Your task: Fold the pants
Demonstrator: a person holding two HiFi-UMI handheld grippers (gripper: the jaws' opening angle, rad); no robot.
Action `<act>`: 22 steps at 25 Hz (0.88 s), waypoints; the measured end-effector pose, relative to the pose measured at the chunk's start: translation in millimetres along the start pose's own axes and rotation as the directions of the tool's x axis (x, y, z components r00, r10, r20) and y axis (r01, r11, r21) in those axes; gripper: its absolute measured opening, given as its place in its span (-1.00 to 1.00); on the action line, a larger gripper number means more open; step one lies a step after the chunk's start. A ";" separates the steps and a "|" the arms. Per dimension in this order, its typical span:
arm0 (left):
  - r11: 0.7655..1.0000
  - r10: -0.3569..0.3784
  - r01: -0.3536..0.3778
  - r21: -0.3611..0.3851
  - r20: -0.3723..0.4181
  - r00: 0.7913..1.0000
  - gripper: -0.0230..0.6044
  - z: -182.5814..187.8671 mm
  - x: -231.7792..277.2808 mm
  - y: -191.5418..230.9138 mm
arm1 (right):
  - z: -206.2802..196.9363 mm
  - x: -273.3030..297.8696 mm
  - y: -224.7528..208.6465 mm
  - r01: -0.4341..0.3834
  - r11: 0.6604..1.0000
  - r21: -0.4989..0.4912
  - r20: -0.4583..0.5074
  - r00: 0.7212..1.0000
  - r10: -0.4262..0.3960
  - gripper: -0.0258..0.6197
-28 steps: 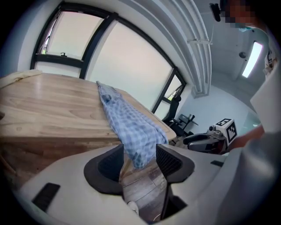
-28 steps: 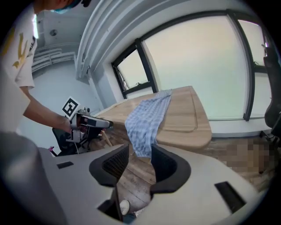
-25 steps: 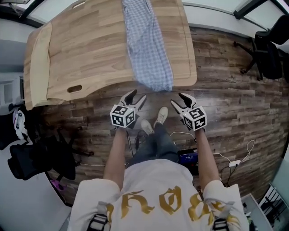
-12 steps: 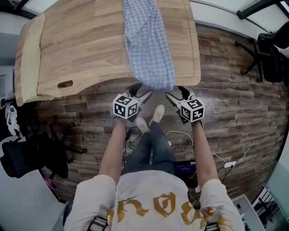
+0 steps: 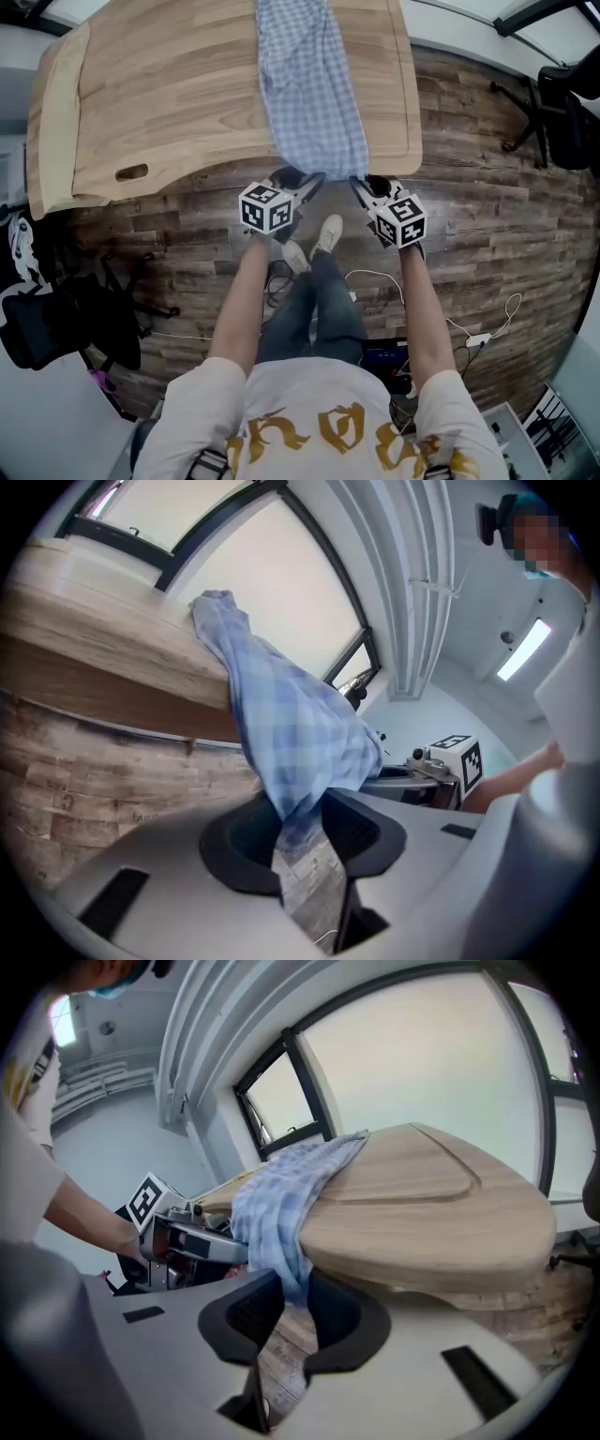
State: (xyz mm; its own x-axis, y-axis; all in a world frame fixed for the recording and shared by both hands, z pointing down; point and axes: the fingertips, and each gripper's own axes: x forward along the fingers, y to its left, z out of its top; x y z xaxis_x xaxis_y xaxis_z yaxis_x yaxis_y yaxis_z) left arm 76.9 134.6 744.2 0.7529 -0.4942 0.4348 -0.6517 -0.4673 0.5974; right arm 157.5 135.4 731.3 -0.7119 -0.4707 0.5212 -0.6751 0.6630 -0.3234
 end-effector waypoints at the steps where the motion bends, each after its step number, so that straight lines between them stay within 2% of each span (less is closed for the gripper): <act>1: 1.000 -0.008 0.008 0.006 -0.011 1.000 -0.52 -2.1 -3.1 -3.8 | 0.2 -1.8 5.1 -0.011 1.000 -0.007 -0.006 1.000 0.011 -0.68; 3: 1.000 -0.026 0.026 0.016 -0.028 0.999 -0.67 -5.4 -10.6 -12.0 | -0.4 -8.2 16.7 -0.049 0.999 0.013 -0.014 0.999 0.049 -0.77; 6: 0.998 -0.061 0.061 0.022 -0.033 0.998 -0.72 -4.3 -28.6 -26.3 | 2.1 -22.9 38.7 -0.115 0.989 0.093 0.013 0.993 0.115 -0.79; 8: 0.996 -0.086 0.086 0.023 -0.035 0.996 -0.72 -0.4 -44.9 -37.2 | 8.0 -35.4 52.1 -0.129 0.984 0.119 0.038 0.991 0.126 -0.79; 12: 0.990 -0.130 0.132 0.048 -0.052 0.990 -0.73 12.3 -80.4 -61.2 | 27.6 -59.5 80.7 -0.145 0.985 0.098 0.067 0.988 0.138 -0.79; 16: 0.985 -0.143 0.143 0.092 -0.007 0.990 -0.73 37.9 -114.3 -83.9 | 59.5 -76.4 110.0 -0.159 0.985 0.067 0.108 0.983 0.151 -0.79; 19: 0.980 -0.196 0.195 0.045 0.028 0.980 -0.73 54.8 -139.5 -104.0 | 86.1 -94.1 133.5 -0.171 0.983 0.067 0.168 0.973 0.158 -0.79; 22: 0.971 -0.241 0.241 0.006 0.074 0.968 -0.72 72.7 -166.5 -115.4 | 108.3 -104.7 155.2 -0.187 0.981 0.044 0.186 0.967 0.176 -0.79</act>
State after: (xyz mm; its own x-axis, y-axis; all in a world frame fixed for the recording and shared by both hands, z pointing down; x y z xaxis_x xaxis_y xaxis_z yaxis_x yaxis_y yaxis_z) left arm 20.1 217.5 553.9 0.8786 -0.4203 0.2268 -0.4517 -0.5768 0.6807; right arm 106.3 224.5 541.1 -0.8428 -0.4467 0.3003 -0.5381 0.7131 -0.4494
